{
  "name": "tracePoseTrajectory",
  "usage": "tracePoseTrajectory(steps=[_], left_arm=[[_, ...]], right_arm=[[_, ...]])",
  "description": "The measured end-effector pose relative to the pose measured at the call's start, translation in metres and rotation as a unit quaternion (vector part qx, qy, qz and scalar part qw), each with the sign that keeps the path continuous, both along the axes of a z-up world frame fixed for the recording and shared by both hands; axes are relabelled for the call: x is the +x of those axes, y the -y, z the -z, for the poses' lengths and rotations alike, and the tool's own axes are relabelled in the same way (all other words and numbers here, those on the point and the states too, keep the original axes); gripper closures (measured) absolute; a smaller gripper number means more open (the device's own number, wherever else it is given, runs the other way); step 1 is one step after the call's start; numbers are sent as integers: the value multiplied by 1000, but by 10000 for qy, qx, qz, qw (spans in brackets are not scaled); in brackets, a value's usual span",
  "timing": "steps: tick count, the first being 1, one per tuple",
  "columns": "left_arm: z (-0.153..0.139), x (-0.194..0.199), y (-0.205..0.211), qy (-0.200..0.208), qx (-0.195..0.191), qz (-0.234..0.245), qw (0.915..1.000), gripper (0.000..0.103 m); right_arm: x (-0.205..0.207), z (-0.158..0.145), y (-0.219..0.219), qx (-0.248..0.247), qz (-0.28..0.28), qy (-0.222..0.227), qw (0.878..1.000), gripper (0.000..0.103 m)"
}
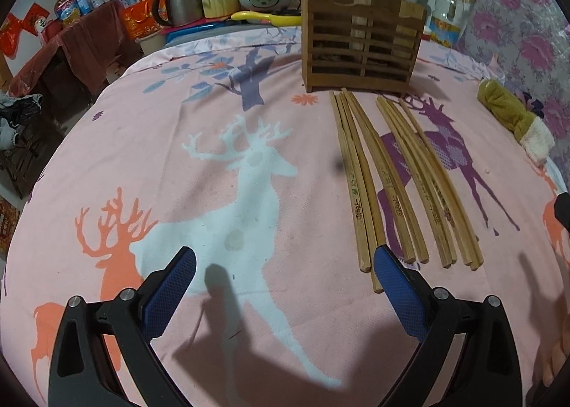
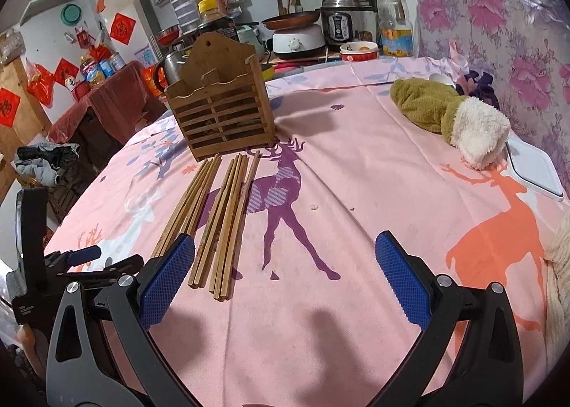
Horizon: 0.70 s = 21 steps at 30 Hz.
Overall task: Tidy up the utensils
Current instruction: 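Lower the left tool and close it on a chopstick while the right tool grasps another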
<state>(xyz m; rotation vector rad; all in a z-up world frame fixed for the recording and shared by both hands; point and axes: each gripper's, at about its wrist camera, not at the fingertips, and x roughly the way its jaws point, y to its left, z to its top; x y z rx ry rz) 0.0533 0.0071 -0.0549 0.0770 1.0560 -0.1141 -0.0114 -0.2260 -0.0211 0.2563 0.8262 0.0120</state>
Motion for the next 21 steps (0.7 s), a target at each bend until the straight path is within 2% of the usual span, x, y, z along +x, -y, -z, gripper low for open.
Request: tracePoseTrajectory(steps=[3,12,18,21], left_arm=[[5,4,4,-106,120,53,9999,6],[10,14,-1,-247,-101,-22,9996,5],[12,28,4,-255,-82,81,9996,4],[13,36,-10,-287,-21,-206,9994,4]], right_arm=[[1,0,0,20,-6,-28,10000,6],[2,4,4,167,-6,-126,9998,6],[3,5,5,185,19,-149,9997,5],[3,5,5,211,16,-166,9996,6]])
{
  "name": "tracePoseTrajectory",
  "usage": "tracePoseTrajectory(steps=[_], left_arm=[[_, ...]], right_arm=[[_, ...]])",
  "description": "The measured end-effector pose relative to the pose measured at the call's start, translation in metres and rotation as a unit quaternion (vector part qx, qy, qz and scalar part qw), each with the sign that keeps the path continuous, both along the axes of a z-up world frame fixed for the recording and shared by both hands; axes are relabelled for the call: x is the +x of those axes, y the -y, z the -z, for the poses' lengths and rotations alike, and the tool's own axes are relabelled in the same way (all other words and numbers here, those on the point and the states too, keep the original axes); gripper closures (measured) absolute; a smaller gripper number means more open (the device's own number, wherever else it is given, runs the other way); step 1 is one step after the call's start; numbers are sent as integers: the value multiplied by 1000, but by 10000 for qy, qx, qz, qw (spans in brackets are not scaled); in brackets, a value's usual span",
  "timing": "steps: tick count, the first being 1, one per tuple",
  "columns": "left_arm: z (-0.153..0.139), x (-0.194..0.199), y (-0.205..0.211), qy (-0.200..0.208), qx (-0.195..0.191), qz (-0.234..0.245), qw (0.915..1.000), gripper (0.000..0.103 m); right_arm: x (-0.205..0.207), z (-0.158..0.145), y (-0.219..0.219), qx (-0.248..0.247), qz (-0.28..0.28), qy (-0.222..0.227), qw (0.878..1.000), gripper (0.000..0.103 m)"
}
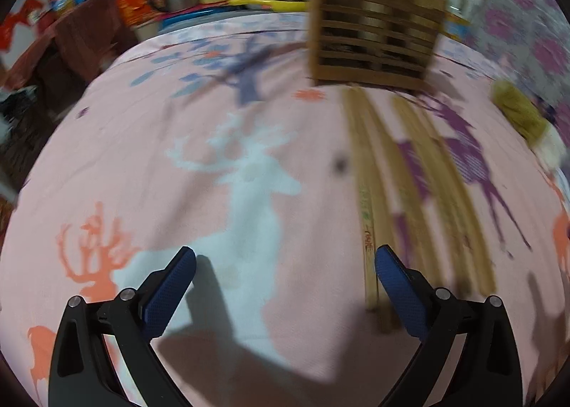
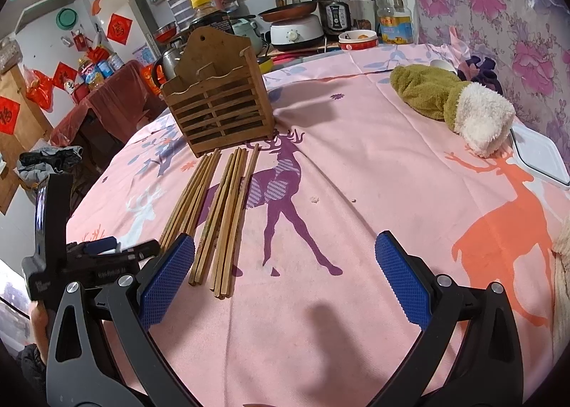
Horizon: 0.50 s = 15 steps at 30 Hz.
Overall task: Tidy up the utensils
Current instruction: 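Lower the left tool and close it on a chopstick while the right tool grasps another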
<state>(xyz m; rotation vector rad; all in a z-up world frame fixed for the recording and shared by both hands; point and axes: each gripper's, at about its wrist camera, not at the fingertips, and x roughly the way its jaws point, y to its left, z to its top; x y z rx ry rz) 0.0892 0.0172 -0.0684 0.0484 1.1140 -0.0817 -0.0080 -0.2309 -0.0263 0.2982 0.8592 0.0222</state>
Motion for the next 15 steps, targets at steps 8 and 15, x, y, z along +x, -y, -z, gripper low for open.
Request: tracePoseTrajectory(steps=[8,15], left_arm=[[3,10,-21,-78,-78,-310,9995,4],[0,-4,1,75,135,160,9998,13]], right_arm=[[1,1,2,46,-2,-12,10000,5],[0,1,-5,40,-219,54,9997,5]])
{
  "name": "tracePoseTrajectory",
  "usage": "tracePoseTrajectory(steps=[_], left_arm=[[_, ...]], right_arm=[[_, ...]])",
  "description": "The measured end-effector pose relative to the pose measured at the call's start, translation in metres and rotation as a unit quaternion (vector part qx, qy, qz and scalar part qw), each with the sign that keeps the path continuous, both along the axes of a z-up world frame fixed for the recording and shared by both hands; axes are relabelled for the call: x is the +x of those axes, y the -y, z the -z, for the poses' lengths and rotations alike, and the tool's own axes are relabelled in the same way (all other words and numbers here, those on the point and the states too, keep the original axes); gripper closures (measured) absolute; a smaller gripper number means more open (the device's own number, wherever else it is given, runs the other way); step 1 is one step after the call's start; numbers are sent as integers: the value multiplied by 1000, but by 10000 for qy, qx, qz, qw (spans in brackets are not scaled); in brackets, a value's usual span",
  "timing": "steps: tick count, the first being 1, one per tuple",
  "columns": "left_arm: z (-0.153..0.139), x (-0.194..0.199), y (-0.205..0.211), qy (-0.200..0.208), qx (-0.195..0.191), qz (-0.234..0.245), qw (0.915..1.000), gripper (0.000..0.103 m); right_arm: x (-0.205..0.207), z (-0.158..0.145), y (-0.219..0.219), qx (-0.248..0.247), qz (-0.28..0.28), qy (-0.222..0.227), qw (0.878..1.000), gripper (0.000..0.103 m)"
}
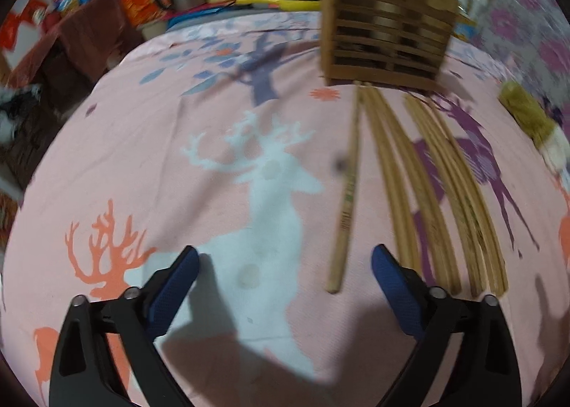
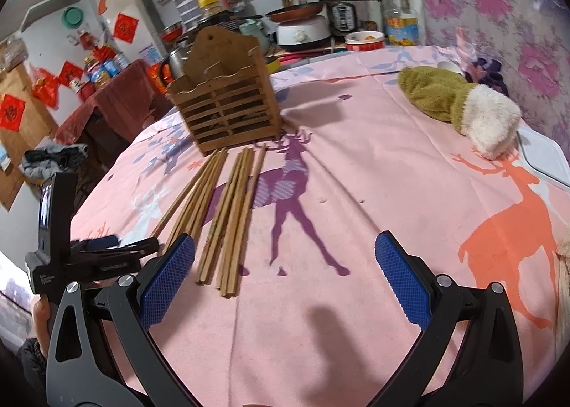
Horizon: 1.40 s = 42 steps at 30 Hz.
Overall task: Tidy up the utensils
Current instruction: 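Lower the left tool and close it on a chopstick while the right tool grasps another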
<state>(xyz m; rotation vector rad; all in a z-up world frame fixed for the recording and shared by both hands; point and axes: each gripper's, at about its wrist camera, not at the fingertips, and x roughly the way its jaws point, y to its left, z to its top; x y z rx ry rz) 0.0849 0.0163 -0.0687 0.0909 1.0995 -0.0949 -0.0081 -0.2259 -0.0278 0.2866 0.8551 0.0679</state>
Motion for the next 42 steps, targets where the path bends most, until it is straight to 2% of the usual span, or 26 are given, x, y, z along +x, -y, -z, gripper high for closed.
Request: tracePoseTrajectory(steps=[5,9,12,13,14,16,18,20,22,24,27,30,31,34,36,39,40,42], left_arm=[[0,-1,4,130,258,-27,9996,14],[4,5,-10,-110,-2,-300,9995,5],[4,6,-14,-131,-13,-338,9993,5],[4,5,-14,-114,14,-334,9994,5],[4,5,-13,-98,48,-325,9994,5],[4,5,-13,-100,42,-326,9994,5],[4,5,-13,-120,11,-336,9994,5],[4,4,-13,-120,12,-337,9994,5],[3,4,-13,-110,28,-334,9994,5],[3,4,-14,-112,20,-337,9994,5],[3,4,-13,-110,19,-325,9994,5],[2,-1,-12,-73,20,-235,9997,6],[1,-3,-10,-57,9,-189,9998,7],[-1,-7,-4,19,5,-14,10000,22],[-3,-9,0,62,-49,128,9999,39],[-5,-14,8,125,-67,346,9993,57],[-5,-16,12,155,-31,416,9990,60],[-5,-20,20,258,129,565,9980,67]], right_arm=[[6,12,-9,69,-462,-340,9983,6],[12,25,-27,-346,-980,-698,9921,10],[11,32,-42,-801,-1231,-824,9857,12],[11,36,-49,-1132,-1341,-866,9807,14],[12,38,-52,-1371,-1362,-867,9773,20],[19,39,-41,-1761,-1010,-874,9753,24],[23,33,-16,-1700,-532,-842,9804,31],[23,25,11,-1123,-322,-743,9904,32],[21,20,21,-685,-340,-628,9951,32],[20,19,17,-518,-538,-592,9955,36],[17,25,-6,-556,-979,-673,9914,46],[16,28,-24,-703,-1284,-667,9870,51],[16,29,-29,-770,-1348,-652,9857,51],[14,33,-36,-872,-1449,-667,9833,55],[17,38,-41,-949,-1494,-728,9815,63],[22,43,-48,-1071,-1536,-760,9794,69],[24,43,-50,-1066,-1569,-745,9790,71],[25,44,-49,-980,-1572,-753,9798,82]])
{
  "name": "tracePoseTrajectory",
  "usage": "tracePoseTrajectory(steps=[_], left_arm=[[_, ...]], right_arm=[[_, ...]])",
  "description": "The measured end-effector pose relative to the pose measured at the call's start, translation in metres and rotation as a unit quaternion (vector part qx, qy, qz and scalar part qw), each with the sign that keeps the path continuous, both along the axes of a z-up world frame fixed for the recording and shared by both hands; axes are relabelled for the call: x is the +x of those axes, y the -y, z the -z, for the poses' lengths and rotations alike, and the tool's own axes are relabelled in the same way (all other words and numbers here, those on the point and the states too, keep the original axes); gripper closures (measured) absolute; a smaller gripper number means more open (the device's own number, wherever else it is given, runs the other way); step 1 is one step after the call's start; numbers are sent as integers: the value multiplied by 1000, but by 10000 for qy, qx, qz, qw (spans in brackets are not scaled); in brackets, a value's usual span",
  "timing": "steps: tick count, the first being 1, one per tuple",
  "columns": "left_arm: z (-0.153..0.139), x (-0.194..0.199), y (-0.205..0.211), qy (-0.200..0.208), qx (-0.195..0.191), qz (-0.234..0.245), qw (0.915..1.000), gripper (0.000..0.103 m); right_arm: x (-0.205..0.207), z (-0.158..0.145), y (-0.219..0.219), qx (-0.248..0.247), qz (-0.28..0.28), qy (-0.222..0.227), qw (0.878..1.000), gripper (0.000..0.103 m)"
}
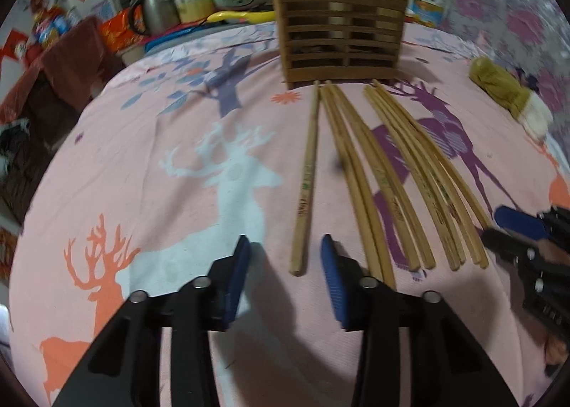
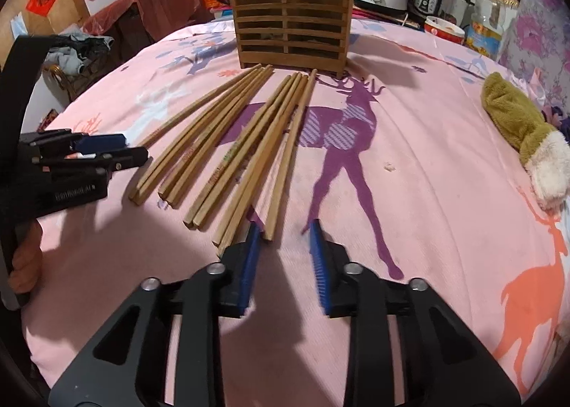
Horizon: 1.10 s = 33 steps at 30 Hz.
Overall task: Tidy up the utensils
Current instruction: 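Lower the left tool and close it on a chopstick while the right tool grasps another, then lift the held chopsticks and carry both tools over the slatted wooden holder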
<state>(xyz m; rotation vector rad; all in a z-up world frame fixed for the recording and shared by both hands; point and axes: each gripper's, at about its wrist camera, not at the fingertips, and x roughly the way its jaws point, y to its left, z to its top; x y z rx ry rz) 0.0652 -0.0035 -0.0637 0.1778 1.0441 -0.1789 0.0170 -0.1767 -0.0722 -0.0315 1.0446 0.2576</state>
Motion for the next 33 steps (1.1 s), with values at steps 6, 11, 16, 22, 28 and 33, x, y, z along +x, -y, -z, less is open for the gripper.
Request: tracePoseTrajectory(steps=[6,11,16,22,28,33], left_arm=[[-2,-6,5,-11,-126,272,9995,97],[-5,-11,3,38,-237,265,9994,97],[-27,-21,-5,491,-417,142,9978,97],[-64,-19,-9,886,-523,41,9947,97],[-119,-5,-8,1185,-620,25,9910,97],[-152,10,5,1250,-568,157,9904,97]], right_arm=[[2,1,8,135,149,-36,9998,96],[0,-2,10,107,207,20,9997,97],[-10,-20,16,128,338,477,9982,97],[-20,-59,21,256,465,1244,9908,97],[-7,-108,22,362,500,1665,9841,97],[10,-142,18,366,494,1863,9806,97]])
